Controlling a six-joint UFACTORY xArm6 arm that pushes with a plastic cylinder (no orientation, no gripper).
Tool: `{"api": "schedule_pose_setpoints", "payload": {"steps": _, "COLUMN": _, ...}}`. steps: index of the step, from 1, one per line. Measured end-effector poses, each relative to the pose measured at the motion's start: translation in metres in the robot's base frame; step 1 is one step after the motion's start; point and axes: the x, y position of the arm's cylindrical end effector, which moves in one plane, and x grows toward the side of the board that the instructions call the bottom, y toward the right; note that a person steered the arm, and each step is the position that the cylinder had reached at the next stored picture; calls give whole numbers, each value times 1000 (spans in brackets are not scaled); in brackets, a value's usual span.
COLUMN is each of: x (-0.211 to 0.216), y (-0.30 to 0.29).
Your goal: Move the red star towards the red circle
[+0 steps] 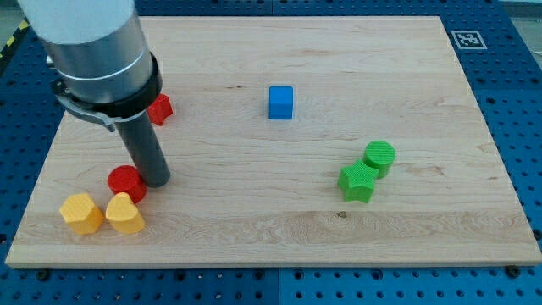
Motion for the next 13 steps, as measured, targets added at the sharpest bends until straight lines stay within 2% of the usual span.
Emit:
{"api": "schedule_pose_setpoints", "payload": {"steps": 2, "x": 0, "y": -29}}
{"api": "schedule_pose_setpoints", "payload": {"steps": 3, "x": -23, "y": 9}}
{"api": "schedule_pose_setpoints", "payload": {"steps": 5, "x": -117, "y": 47}}
{"api": "schedule_pose_setpoints", "payload": {"steps": 6, "x": -170, "y": 47}}
{"api": "schedule_pose_setpoints", "payload": {"steps": 7, "x": -197, "y": 31}}
{"api": "schedule_pose_setpoints", "payload": {"steps": 8, "x": -194, "y": -10}}
{"api": "schedule_pose_setpoints", "payload": {"steps": 9, "x": -182, "y": -20}}
{"api": "schedule_pose_setpoints", "payload": {"steps": 13, "x": -101, "y": -15}}
